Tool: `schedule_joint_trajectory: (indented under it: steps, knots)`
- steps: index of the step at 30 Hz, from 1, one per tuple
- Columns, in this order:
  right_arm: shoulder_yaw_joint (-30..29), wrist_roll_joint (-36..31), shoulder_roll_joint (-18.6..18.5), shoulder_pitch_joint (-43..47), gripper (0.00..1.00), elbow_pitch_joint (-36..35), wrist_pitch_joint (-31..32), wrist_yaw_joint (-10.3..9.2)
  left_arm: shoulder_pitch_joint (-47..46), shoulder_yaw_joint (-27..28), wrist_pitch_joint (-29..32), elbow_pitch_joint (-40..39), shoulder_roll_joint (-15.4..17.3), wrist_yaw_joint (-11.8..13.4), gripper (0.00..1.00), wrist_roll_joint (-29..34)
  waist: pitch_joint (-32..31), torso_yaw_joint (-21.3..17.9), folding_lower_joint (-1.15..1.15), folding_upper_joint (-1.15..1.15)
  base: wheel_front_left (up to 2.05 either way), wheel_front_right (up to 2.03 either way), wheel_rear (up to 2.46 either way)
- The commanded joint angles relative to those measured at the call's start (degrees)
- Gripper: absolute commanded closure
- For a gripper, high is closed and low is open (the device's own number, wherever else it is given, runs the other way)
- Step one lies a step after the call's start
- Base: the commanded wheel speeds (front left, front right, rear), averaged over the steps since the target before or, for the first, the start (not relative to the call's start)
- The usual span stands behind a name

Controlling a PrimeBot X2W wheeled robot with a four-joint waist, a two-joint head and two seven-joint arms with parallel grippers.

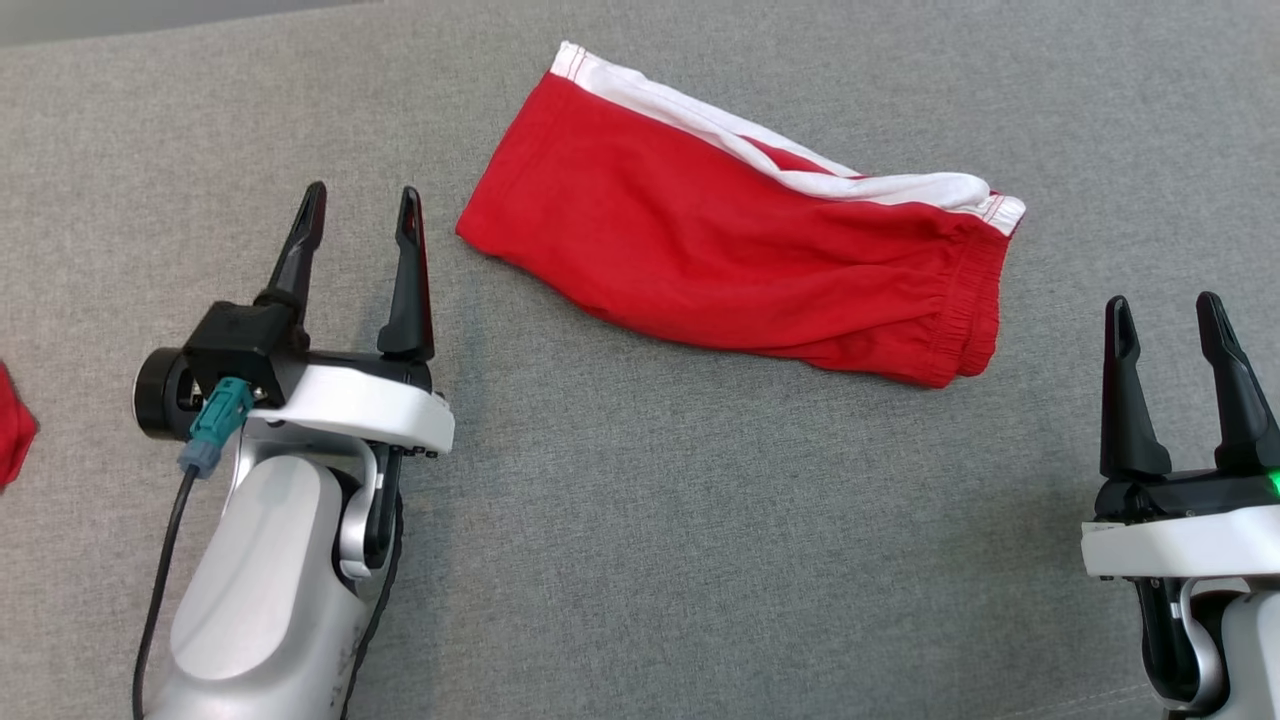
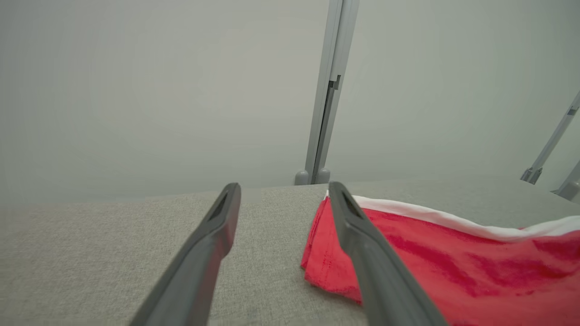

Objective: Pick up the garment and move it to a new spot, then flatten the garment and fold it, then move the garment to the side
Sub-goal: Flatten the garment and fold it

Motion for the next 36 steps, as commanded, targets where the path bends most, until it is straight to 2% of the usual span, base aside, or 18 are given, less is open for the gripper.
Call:
schedule_joint_trajectory:
  steps: [1, 13, 19, 23, 24, 25, 26, 29, 36]
  knots:
    - [-0.3, -0.4, 0.0, 0.5, 0.00, 0.2, -0.4, 0.02, 0.3, 0.2, 0.0, 0.5, 0.7, -0.2, 0.00, 0.1, -0.2, 0.0, 0.00, 0.00, 0.00, 0.00, 0.00]
    - [-0.5, -0.4, 0.6, -0.3, 0.00, 0.0, -0.7, 0.02, -2.8, -0.9, 0.8, 3.1, 1.2, -0.3, 0.00, 0.3, 1.0, -0.1, 0.00, 0.00, 0.00, 0.00, 0.00]
    - [-0.1, -0.5, 0.7, -1.2, 0.00, -0.6, -0.6, 0.02, -10.3, -3.5, 4.7, 6.4, 1.2, -3.4, 0.00, 0.8, 3.2, -0.2, 0.00, 0.00, 0.00, 0.00, 0.00]
    - [1.1, -0.2, 0.8, -1.9, 0.00, -0.2, -0.6, 0.02, -15.1, -4.7, 9.3, 13.1, 1.0, -6.2, 0.00, -0.6, 4.5, -1.5, 0.00, 0.00, 0.00, 0.00, 0.00]
    - [1.1, -0.2, 0.8, -1.9, 0.00, -0.2, -0.6, 0.02, -15.1, -4.7, 9.3, 13.1, 1.0, -6.2, 0.00, -0.6, 4.5, -1.5, 0.00, 0.00, 0.00, 0.00, 0.00]
    - [1.9, 0.0, 0.9, -2.3, 0.00, 0.3, -0.6, 0.02, -16.7, -4.9, 11.2, 16.9, 1.1, -7.6, 0.00, -1.4, 4.8, -2.4, 0.00, 0.00, 0.00, 0.00, 0.00]
    - [1.9, 0.0, 0.9, -2.3, 0.00, 0.3, -0.6, 0.02, -16.7, -4.9, 11.2, 16.9, 1.1, -7.6, 0.00, -1.4, 4.8, -2.4, 0.00, 0.00, 0.00, 0.00, 0.00]
    - [2.3, 0.5, 1.0, -2.4, 0.00, 1.1, -0.6, 0.02, -18.6, -5.6, 14.1, 23.4, 0.8, -9.6, 0.00, -2.9, 4.9, -3.2, 0.00, 0.00, 0.00, 0.00, 0.00]
    - [2.8, 1.0, 1.3, -2.7, 0.00, 2.1, -0.6, 0.02, -19.6, -6.6, 18.4, 31.1, 0.1, -10.8, 0.00, -4.3, 4.5, -4.1, 0.00, 0.00, 0.00, 0.00, 0.00]
